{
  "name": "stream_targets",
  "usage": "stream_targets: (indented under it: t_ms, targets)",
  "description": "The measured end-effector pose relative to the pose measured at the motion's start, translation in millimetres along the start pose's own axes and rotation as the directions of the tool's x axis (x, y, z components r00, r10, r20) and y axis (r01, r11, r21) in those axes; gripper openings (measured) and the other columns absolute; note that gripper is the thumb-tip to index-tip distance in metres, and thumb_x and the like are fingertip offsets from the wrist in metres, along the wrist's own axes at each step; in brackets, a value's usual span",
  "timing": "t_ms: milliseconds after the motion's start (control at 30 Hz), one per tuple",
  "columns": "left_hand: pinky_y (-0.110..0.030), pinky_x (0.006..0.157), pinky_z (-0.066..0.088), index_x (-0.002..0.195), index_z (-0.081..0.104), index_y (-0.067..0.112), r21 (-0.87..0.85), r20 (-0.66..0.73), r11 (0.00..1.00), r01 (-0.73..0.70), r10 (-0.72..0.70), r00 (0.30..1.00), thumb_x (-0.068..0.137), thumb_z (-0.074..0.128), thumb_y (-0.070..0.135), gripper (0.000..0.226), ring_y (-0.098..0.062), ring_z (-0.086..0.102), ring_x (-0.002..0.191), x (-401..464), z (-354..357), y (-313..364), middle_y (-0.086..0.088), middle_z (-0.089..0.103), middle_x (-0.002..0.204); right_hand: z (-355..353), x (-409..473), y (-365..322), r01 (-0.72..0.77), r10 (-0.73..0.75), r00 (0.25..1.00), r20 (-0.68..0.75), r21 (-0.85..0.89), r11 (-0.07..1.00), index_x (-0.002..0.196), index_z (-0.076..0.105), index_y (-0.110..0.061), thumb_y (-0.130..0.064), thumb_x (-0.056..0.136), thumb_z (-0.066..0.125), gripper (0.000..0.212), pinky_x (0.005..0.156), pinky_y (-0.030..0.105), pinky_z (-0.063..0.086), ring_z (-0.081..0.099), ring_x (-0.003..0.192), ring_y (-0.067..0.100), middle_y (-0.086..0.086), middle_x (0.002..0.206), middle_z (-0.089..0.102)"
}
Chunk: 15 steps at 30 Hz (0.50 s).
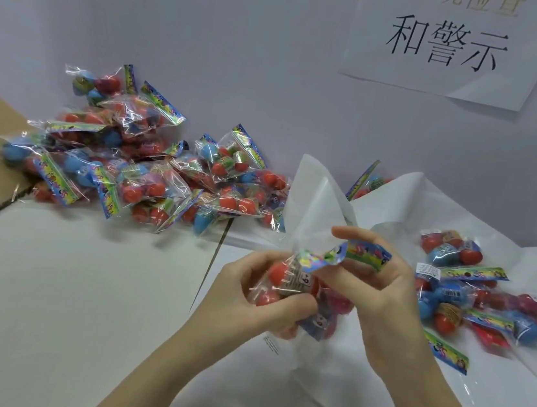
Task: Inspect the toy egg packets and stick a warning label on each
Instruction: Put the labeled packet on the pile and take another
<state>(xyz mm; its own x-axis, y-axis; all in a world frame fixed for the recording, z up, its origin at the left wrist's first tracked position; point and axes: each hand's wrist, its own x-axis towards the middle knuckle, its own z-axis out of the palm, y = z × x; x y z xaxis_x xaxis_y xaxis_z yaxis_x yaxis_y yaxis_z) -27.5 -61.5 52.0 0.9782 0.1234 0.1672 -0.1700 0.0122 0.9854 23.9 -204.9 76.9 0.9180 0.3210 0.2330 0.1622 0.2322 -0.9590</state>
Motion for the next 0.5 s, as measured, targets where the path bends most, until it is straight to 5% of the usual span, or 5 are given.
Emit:
stream_targets:
  t_ms: [67,167,267,367,500]
  targets:
    - [-0.033,0.066,0.058,0.085,0.073,0.033,0.092,0.046,0.996,0.004,-0.008,0.999,0.049,0.078,0.043,0.038,-0.019,0.07,0.074,-0.9,-1.1,0.2,0.0,0.073,0.08,-1.3,0.7,1.8,0.007,-0.005,0.998,-0.067,0.031,1.0,0.069,0.072,-0.023,-0.004,0.051,0.076,0.027,0.05,0.02,0.051,0.066,0.056,0.013,0.002,0.061,0.068]
    - [-0.023,0.055,0.053,0.082,0.073,0.016,0.047,0.087,0.998,0.043,-0.047,0.995,0.057,0.08,0.028,0.028,-0.014,0.068,0.061,-0.1,-2.9,0.1,-0.002,0.071,0.071,1.3,0.6,1.6,0.018,-0.011,0.995,-0.102,0.065,0.998,0.074,0.071,-0.016,-0.015,0.055,0.077,0.02,0.05,0.019,0.051,0.067,0.057,0.012,0.001,0.062,0.069]
    - [-0.026,0.05,0.05,0.08,0.07,0.008,-0.001,-0.009,0.999,0.04,-0.04,0.999,0.056,0.075,0.015,0.026,-0.018,0.066,0.055,2.4,-3.2,-1.0,-0.006,0.07,0.067,3.3,2.0,0.2,0.004,0.003,0.998,-0.068,0.097,0.995,0.096,0.065,-0.017,-0.026,0.058,0.071,0.039,0.061,0.019,0.054,0.071,0.073,0.015,0.003,0.079,0.074]
    - [-0.026,0.047,0.048,0.075,0.067,0.006,-0.066,-0.138,0.998,-0.016,0.007,0.99,0.057,0.072,0.014,0.02,-0.018,0.063,0.051,3.7,-2.6,-1.7,-0.005,0.067,0.061,3.1,2.9,-1.0,-0.099,0.096,0.994,0.051,0.059,0.993,0.111,0.057,-0.019,-0.009,0.051,0.084,0.066,0.067,0.022,0.055,0.07,0.079,0.019,0.009,0.086,0.074]
    - [-0.022,0.046,0.049,0.073,0.07,0.009,-0.138,-0.153,0.989,-0.052,0.031,0.988,0.057,0.075,0.026,0.024,-0.018,0.064,0.053,2.3,0.2,-0.7,-0.004,0.069,0.063,1.2,2.7,0.8,-0.093,0.088,0.995,0.05,0.107,0.99,0.115,0.057,-0.014,-0.007,0.058,0.069,0.058,0.067,0.023,0.054,0.069,0.082,0.021,0.011,0.089,0.073]
